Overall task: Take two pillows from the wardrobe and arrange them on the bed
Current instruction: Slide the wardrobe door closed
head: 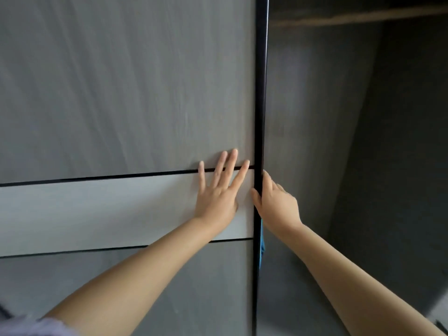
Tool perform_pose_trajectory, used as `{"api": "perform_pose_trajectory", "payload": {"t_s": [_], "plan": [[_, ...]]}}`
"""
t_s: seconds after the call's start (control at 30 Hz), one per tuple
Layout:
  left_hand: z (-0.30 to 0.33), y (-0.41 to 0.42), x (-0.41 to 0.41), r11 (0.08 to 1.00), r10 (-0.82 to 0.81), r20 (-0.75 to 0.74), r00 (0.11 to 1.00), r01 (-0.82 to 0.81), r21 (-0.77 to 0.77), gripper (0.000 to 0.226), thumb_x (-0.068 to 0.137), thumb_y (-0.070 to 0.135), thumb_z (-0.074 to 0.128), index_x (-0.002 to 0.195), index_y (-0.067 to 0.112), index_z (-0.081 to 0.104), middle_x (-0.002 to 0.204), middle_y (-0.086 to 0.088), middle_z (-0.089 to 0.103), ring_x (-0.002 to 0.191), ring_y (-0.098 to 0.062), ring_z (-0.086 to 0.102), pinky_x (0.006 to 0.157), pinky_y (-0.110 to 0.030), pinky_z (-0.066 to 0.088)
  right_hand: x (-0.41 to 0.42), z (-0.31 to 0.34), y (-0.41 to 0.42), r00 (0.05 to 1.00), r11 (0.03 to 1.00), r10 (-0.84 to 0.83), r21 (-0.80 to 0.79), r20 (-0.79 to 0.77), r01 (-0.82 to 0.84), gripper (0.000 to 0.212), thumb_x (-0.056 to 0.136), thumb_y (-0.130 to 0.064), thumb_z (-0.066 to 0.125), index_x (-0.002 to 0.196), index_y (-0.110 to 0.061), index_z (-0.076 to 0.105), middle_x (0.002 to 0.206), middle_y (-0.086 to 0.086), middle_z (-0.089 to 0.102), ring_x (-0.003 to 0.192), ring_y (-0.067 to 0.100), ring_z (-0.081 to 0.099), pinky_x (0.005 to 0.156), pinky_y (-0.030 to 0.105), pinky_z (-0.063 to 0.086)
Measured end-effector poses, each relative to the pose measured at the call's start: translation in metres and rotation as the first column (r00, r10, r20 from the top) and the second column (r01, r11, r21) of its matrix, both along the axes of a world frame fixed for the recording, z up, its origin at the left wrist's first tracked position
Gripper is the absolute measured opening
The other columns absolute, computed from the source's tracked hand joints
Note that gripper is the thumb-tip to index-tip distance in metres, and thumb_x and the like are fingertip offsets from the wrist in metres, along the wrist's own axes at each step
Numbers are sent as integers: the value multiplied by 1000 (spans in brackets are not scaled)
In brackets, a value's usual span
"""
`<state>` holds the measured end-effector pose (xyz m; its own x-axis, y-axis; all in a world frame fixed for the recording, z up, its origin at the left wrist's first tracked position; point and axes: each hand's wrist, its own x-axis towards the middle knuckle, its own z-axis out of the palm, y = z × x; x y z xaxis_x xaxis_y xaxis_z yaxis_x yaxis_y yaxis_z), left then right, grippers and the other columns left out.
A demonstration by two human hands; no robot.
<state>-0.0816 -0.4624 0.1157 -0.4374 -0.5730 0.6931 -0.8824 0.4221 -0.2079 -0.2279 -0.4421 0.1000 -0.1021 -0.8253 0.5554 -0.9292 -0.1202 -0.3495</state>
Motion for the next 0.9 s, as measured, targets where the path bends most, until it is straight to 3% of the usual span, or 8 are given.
{"api": "perform_pose_trajectory", "payload": {"t_s": [0.13,0.33,0.43,0.53,0.6,0.67,0.77,0.9], "plan": [[-15,0,-18,998,-23,68,997,27,-56,99,58,9,78,146,19,34,156,-7,29,142,-22,20,107,-63,14,-50,1,13,990,990,-139,-22,-8,139,58,99,-32,39,149,-12,19,139,7,53,124,28,51,107,41,39],[-22,-2,-33,996,27,98,995,-19,-87,105,46,15,87,141,17,44,151,-14,38,137,-27,40,103,-69,22,-132,0,28,955,957,-284,-38,87,288,63,98,-27,41,151,-17,9,153,5,33,132,27,42,90,48,51],[-17,-7,-47,994,26,112,993,-14,-108,117,43,37,92,144,20,36,153,-13,35,140,-26,32,106,-67,18,-171,0,34,922,923,-368,-71,123,378,69,96,-21,47,152,-21,6,159,9,14,143,31,24,96,51,47],[-17,-9,-83,992,1,142,990,17,-125,123,42,45,91,147,22,30,155,-8,28,148,-23,11,110,-64,13,-207,1,40,927,916,-376,-149,5,372,77,91,-16,59,151,-18,11,160,16,6,147,33,6,115,52,26],[-20,-7,-116,993,-13,150,989,30,-112,125,44,47,89,148,22,25,157,-7,20,149,-24,-5,111,-63,8,-228,3,41,948,952,-267,-196,-172,233,79,87,-21,65,150,-16,18,158,18,10,147,34,7,116,54,21],[-21,-8,-148,993,-11,170,985,31,-112,127,46,51,87,149,23,17,157,-6,14,148,-25,-3,113,-61,4,-249,3,40,939,974,-172,-192,-297,118,81,85,-28,68,150,-18,19,158,15,8,146,34,8,115,54,22],[-24,-11,-193,994,-35,163,986,52,-100,130,47,52,86,150,25,11,161,-4,3,148,-20,-12,115,-55,-12,-282,1,37,945,982,-123,-177,-303,71,84,83,-30,71,149,-19,20,156,15,2,144,39,3,114,56,19],[-28,-13,-247,993,-64,157,985,79,-93,132,48,55,84,152,27,9,161,0,-10,148,-16,-14,116,-51,-18,-330,-4,38,960,985,-87,-167,-266,43,88,82,-26,73,149,-25,16,156,18,-5,143,45,-6,112,63,13]]}}
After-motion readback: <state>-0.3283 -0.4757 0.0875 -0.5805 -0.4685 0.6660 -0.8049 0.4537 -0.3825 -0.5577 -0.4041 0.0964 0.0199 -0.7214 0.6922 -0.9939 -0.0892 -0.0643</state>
